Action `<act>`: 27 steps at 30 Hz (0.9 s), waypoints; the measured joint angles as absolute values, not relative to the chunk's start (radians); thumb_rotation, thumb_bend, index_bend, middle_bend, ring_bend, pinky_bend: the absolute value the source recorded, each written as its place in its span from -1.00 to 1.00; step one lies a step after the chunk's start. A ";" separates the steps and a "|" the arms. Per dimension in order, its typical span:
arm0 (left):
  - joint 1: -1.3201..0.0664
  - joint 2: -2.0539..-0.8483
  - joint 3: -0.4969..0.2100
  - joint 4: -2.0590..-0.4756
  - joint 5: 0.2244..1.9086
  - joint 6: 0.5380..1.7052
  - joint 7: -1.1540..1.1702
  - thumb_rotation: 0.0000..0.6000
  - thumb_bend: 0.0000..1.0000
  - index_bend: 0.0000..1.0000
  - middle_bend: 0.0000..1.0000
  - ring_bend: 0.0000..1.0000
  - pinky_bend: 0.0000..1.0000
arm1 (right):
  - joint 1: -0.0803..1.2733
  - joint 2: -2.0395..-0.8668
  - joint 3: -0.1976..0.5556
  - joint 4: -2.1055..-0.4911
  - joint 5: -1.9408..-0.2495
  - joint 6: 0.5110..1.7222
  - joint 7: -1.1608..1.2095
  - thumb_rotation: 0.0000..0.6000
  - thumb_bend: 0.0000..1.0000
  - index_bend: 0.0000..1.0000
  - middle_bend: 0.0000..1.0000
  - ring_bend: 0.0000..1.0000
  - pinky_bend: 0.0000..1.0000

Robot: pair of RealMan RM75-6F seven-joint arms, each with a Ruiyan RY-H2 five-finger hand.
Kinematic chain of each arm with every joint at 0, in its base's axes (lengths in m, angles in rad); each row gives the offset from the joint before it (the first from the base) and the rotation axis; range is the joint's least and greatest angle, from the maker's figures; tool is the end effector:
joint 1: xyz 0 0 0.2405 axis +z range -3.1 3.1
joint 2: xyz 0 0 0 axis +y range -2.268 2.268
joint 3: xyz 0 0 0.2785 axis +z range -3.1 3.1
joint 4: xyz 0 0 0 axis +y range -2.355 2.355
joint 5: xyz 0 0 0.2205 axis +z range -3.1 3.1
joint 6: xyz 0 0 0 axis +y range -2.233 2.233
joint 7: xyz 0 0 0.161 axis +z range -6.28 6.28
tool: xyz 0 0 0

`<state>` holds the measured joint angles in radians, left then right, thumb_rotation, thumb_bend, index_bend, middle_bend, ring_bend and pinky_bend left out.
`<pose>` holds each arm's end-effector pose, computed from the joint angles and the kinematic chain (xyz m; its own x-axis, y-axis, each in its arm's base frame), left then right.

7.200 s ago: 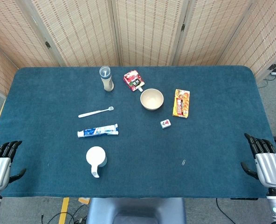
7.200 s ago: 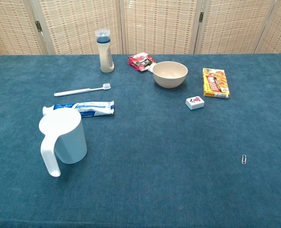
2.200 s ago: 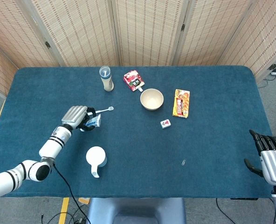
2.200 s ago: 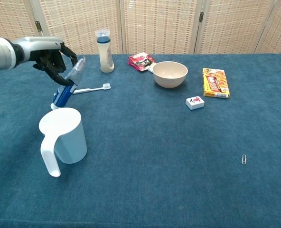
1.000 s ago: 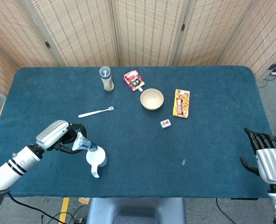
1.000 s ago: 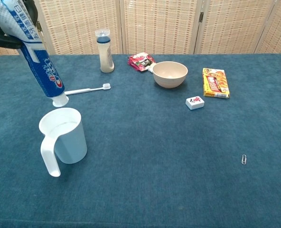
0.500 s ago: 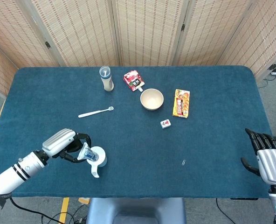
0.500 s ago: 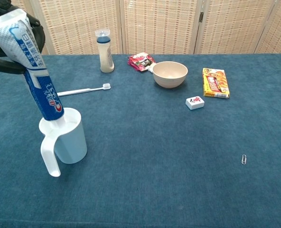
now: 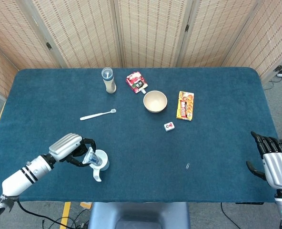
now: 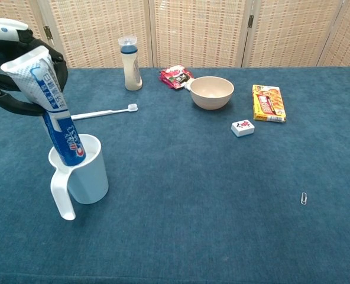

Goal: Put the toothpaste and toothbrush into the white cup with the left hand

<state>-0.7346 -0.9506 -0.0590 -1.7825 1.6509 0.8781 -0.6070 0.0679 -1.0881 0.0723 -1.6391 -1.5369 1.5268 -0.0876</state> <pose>-0.1583 0.3341 0.1081 0.2021 0.5419 0.8158 0.8889 -0.4511 0.0794 -0.3249 -0.1993 0.1745 0.4769 0.0580 0.8770 -0.8774 -0.0284 0.4790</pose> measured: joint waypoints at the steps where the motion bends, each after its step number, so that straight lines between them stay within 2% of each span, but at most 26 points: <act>1: -0.735 -0.958 -0.059 -1.779 1.644 0.876 -0.590 1.00 -0.12 0.22 0.99 0.82 0.97 | 0.068 -1.088 0.073 -1.639 -1.536 1.527 -0.087 1.00 -0.64 -1.00 -0.66 -0.66 -0.64; 15: -0.738 -1.042 -0.052 -1.731 1.544 0.847 -0.401 1.00 -0.14 0.13 0.99 0.81 0.97 | 0.068 -1.090 0.074 -1.637 -1.532 1.526 -0.086 1.00 -0.63 -1.00 -0.66 -0.66 -0.64; 27: -0.733 -1.039 -0.045 -1.731 1.522 0.845 -0.374 1.00 -0.17 -0.36 0.97 0.78 0.95 | 0.068 -1.090 0.075 -1.640 -1.533 1.529 -0.089 1.00 -0.62 -1.00 -0.66 -0.66 -0.64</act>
<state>-0.7331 -1.0388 -0.0450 -1.7307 1.5217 0.8453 -0.3743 0.0680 -1.0897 0.0750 -1.6399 -1.5329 1.5287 -0.0891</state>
